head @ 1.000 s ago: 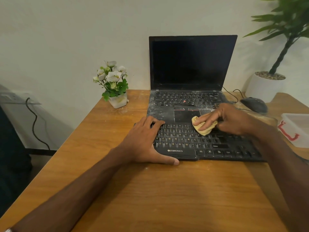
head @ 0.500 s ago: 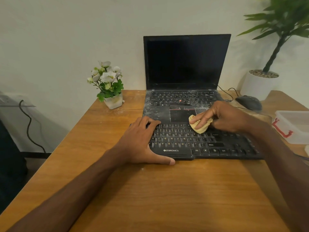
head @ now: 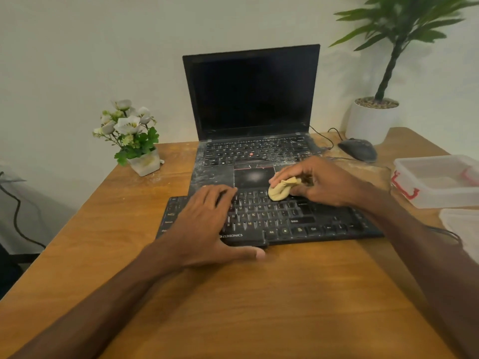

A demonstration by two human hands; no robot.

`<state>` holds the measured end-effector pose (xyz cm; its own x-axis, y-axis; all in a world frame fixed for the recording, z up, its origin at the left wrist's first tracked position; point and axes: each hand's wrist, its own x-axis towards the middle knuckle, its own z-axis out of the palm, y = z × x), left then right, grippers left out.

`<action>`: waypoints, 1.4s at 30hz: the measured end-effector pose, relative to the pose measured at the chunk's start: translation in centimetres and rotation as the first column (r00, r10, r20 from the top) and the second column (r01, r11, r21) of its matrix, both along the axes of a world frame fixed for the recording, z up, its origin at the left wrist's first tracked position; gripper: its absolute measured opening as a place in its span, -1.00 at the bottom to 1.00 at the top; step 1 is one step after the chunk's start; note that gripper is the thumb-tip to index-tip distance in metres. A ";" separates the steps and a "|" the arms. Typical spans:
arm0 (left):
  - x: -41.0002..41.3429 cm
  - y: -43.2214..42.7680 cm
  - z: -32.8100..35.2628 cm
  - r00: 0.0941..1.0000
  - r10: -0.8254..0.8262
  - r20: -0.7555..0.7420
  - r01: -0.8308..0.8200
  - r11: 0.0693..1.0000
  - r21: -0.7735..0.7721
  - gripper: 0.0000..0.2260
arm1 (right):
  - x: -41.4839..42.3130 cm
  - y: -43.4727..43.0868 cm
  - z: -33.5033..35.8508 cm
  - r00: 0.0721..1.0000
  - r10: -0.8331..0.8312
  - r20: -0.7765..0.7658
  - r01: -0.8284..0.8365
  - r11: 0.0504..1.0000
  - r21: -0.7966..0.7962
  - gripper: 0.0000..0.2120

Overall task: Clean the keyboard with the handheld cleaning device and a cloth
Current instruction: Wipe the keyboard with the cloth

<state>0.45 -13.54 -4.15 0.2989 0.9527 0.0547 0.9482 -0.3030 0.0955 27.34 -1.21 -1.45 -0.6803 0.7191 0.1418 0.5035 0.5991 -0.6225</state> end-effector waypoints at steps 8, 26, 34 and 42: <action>6.7 3.2 0.2 0.998 -0.062 0.023 0.060 0.994 0.097 0.15 | 0.3 -0.4 -0.4 1.000 0.030 -0.008 -0.029 0.998 0.054 -0.52; 6.8 3.1 -0.4 1.000 0.015 0.012 -0.016 0.994 0.113 0.18 | 1.9 -0.1 0.7 0.996 0.052 0.072 -0.053 0.998 0.023 -0.32; 6.7 3.1 -0.7 1.000 0.020 -0.003 -0.020 0.992 0.121 0.19 | 4.0 0.1 1.3 0.996 0.018 0.087 -0.019 1.000 0.008 -0.36; 6.7 3.1 -0.8 1.000 0.017 0.000 -0.017 0.993 0.118 0.19 | 3.5 -0.4 1.8 0.993 -0.097 0.071 0.084 0.982 0.167 -0.43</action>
<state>7.19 -10.43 -4.95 0.2832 0.9444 0.1670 0.9532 -0.2964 0.0594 30.82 -1.57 0.32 -0.6273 0.7495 0.2117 0.6032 0.6395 -0.4766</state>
